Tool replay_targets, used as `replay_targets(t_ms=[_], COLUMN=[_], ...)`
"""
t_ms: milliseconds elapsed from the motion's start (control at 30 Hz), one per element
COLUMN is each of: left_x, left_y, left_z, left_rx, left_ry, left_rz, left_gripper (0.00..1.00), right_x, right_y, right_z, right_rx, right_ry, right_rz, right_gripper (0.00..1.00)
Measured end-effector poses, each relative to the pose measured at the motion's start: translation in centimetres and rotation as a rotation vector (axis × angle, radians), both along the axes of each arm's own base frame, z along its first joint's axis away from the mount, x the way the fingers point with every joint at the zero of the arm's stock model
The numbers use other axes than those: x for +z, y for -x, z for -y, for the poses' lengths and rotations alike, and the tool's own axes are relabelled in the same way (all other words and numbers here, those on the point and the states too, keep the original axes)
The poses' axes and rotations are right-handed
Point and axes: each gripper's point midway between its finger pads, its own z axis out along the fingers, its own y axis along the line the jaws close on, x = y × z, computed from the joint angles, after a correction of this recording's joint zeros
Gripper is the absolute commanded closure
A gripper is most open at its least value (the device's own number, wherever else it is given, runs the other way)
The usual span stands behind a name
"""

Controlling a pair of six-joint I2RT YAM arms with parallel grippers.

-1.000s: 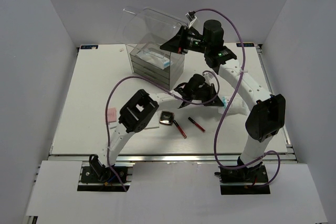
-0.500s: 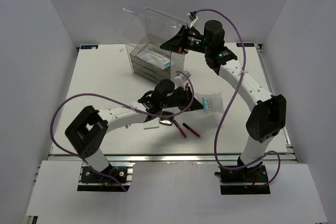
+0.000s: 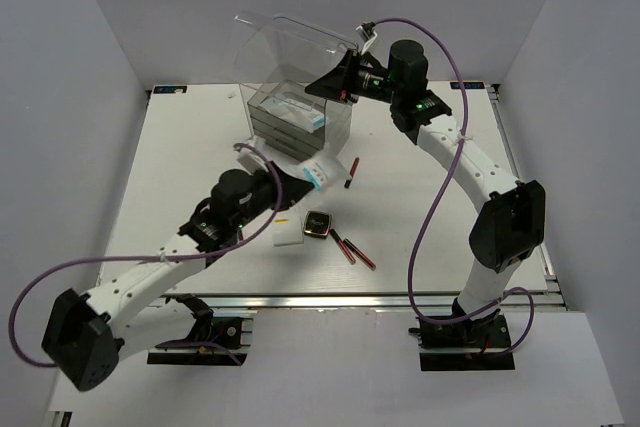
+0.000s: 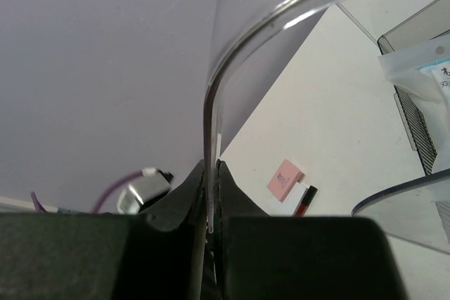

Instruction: Organize the makeup

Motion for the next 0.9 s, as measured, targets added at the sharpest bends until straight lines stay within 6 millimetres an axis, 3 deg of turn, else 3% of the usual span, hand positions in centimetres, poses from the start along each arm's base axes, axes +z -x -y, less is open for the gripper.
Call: replay_targets(t_ms=[100, 200, 367, 567, 667, 900], left_x=[1.4, 1.5, 1.3, 3.0, 2.6, 3.6], left_y=[-1.4, -2.5, -4.6, -8.4, -10.1, -13.1], left_z=[-3.3, -5.8, -9.5, -13.3, -13.3, -10.5], left_rx=[0.143, 0.258, 0.415, 0.533, 0.517, 0.387], left_ry=[0.029, 0.034, 0.054, 0.194, 0.223, 0.309], left_rz=[0.009, -0.013, -0.039, 0.009, 0.004, 0.022], left_gripper=[1.0, 1.0, 1.0, 1.0, 1.0, 1.0], right_x=[0.0, 0.0, 0.0, -0.3, -0.4, -0.4], right_y=[0.1, 0.1, 0.1, 0.4, 0.5, 0.7], right_z=[0.1, 0.1, 0.1, 0.3, 0.4, 0.4], right_rx=[-0.003, -0.003, -0.003, -0.003, -0.003, -0.003], right_ry=[-0.001, -0.002, -0.002, 0.002, 0.002, 0.001], right_rz=[0.0, 0.0, 0.001, -0.004, -0.001, 0.004], right_gripper=[1.0, 1.0, 1.0, 1.0, 1.0, 1.0])
